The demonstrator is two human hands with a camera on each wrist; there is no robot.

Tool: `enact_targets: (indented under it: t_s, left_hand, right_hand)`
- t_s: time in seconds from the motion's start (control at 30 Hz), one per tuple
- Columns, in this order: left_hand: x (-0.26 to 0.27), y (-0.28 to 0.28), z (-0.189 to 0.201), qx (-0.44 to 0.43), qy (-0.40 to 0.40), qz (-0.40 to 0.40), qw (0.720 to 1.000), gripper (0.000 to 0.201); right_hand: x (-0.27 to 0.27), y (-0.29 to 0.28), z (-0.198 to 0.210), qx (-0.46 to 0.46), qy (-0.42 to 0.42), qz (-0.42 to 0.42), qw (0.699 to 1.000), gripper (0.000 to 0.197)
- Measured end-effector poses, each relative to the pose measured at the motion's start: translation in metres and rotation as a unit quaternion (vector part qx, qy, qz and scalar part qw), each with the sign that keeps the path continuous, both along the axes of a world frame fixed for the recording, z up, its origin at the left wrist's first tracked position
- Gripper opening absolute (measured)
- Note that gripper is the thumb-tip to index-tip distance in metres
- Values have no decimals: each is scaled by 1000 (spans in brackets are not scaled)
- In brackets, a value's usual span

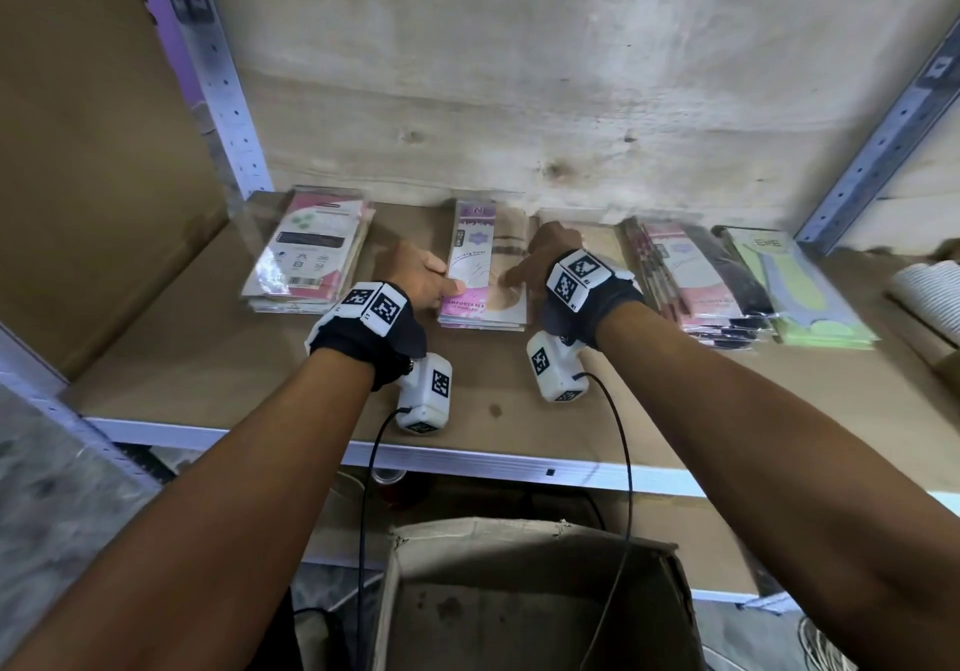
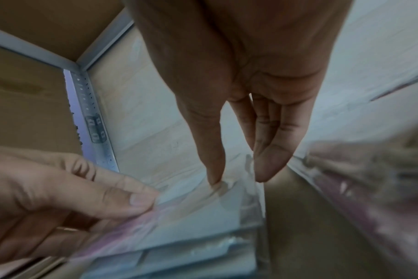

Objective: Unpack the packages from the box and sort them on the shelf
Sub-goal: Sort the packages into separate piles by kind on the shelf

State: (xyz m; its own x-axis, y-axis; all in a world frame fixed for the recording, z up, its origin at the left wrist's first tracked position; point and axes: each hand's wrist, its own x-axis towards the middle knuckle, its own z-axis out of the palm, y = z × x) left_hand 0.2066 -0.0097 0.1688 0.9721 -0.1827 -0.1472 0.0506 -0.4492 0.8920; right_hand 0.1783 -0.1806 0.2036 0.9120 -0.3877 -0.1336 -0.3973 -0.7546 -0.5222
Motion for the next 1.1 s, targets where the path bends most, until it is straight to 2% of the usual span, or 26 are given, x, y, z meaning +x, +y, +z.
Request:
enact_targets:
  t_s: [0.1,0.27,0.43,0.53,0.67,0.77,0.9,0.97,1.03,1.1]
  left_hand:
    - [0,0,-1,-1,8,-6,1000,44]
    - [0,-1,-1,0,0,-11,1000,45]
    - [2,9,4,54,-52,-9,997,52]
    - [11,33,18,117,-126,44,984,42]
    - [23,77,33,126,-168,107,972,28]
    - [25,113,37,145,-168,151,963,28]
    - [21,144,38,188,-143,137,962,38]
    - [19,148,39,176,-120,133,968,45]
    - [15,146,40,175,-79,119,974,57]
    - [13,141,39,153,-47,97,982,65]
  right_hand:
    - [2,0,-1,-33,-5,12,999,88]
    - [6,1,-3,-68,2,19,997,73]
    - [6,0,0,-96,-3,25,995,68]
    - [8,0,6,-116,-36,33,992,56]
    - [11,19,18,-113,-114,85,983,35]
    - [17,51,20,-35,-128,125,983,17]
    - [34,98,4,149,-54,153,976,9]
    - [43,118,-7,236,-27,137,962,14]
    - [51,133,-19,237,-34,133,962,4]
    - [56,142,-31,246,-29,124,961,14]
